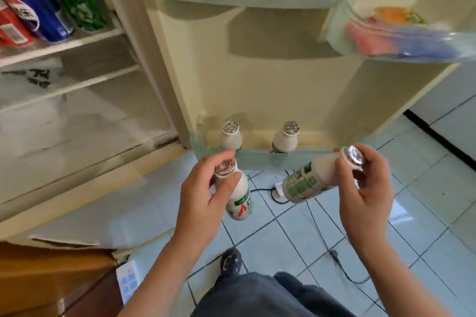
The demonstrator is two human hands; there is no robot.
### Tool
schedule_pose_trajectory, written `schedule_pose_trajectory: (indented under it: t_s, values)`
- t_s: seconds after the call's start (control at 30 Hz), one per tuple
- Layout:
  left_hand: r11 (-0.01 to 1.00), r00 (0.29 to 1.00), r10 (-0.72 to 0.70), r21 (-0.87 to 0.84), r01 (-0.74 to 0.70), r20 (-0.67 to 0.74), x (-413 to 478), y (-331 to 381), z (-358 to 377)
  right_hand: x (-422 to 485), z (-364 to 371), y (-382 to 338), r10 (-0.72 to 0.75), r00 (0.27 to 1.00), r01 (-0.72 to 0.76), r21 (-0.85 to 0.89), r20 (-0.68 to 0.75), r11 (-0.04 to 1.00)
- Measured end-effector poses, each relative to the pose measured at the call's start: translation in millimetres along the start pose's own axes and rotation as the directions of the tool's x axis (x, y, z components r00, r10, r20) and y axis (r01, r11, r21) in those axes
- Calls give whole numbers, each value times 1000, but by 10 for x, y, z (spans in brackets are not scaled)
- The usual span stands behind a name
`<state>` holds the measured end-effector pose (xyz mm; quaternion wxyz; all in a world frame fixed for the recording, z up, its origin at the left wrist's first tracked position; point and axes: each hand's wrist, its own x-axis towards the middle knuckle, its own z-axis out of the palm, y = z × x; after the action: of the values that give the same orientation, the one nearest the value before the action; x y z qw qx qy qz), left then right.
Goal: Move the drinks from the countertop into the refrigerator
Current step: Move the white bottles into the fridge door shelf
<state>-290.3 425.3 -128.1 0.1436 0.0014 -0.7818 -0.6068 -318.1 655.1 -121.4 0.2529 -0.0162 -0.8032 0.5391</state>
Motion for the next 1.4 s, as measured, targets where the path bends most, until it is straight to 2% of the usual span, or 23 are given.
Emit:
schedule_pose_trajectory:
  t_s: [0.1,0.2,0.43,0.57,0.7,0.8,0.97,1.17,1.4]
  values:
    - [992,990,127,-8,-127,63,372,159,-12,211,76,-88,-38,995,40,19,-92,999]
    - [983,975,181,-37,-178,125,677,309,43,390,105,-104,-44,987,46,7,-157,999]
    - [954,951,287,60,-295,110,1222,447,281,787,147,2,3,981,-15,-58,-196,998]
    - [945,947,254,160,-287,198,1389,389,428,924,172,109,-2,992,-13,-121,-122,993]
    - [895,923,245,296,-332,296,1436,299,558,974,201,248,-51,998,60,-231,47,971]
    - [846,930,181,432,-314,321,1418,208,613,951,208,343,-56,989,92,-276,135,957]
    - [622,909,232,666,-412,346,1361,115,640,911,221,457,-4,977,65,-282,212,957]
    - [610,907,162,683,-402,389,1348,-22,640,867,231,577,65,961,22,-305,270,952]
    - [627,907,145,673,-393,394,1331,-76,624,807,249,602,58,956,39,-319,289,947]
